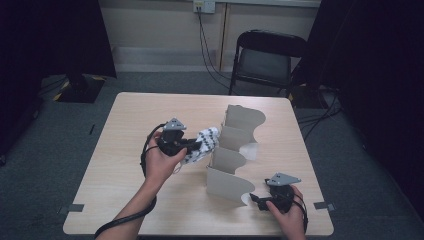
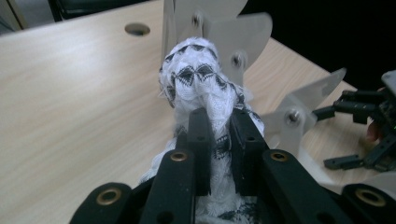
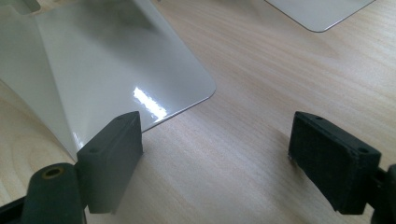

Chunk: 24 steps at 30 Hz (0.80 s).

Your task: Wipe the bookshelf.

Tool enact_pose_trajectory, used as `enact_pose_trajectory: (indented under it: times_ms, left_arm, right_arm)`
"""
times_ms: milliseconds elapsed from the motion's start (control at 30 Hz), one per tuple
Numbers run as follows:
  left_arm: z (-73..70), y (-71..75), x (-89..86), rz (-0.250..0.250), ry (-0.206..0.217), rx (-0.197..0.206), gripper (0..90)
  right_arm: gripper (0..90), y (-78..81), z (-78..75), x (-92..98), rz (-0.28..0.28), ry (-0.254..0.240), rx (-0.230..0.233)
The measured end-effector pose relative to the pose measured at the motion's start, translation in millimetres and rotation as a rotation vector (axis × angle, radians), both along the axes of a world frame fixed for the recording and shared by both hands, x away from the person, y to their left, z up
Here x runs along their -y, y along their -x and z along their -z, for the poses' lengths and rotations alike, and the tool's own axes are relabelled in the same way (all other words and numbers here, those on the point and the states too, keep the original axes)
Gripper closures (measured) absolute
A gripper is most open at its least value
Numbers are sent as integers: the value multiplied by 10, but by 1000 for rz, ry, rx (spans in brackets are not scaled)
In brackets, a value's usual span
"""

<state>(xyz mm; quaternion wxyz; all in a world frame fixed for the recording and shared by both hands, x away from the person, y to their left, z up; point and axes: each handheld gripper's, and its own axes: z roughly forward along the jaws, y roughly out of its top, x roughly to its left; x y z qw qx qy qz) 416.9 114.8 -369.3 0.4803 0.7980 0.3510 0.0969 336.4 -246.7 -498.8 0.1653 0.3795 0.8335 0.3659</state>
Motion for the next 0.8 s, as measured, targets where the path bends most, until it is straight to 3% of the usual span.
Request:
enact_pose_trajectory:
  times_ms: [167,500,800]
  left_arm:
    - [6,14,42,17,0,-2,801]
    - [407,27,121,35,-50,-70,800]
    - [707,34,138,33,-53,-117,798]
  right_arm:
    - [165,0,1,-1,1,0,1]
    - [165,0,0,0,0,0,0]
    - [166,0,1,-1,1,-1,1]
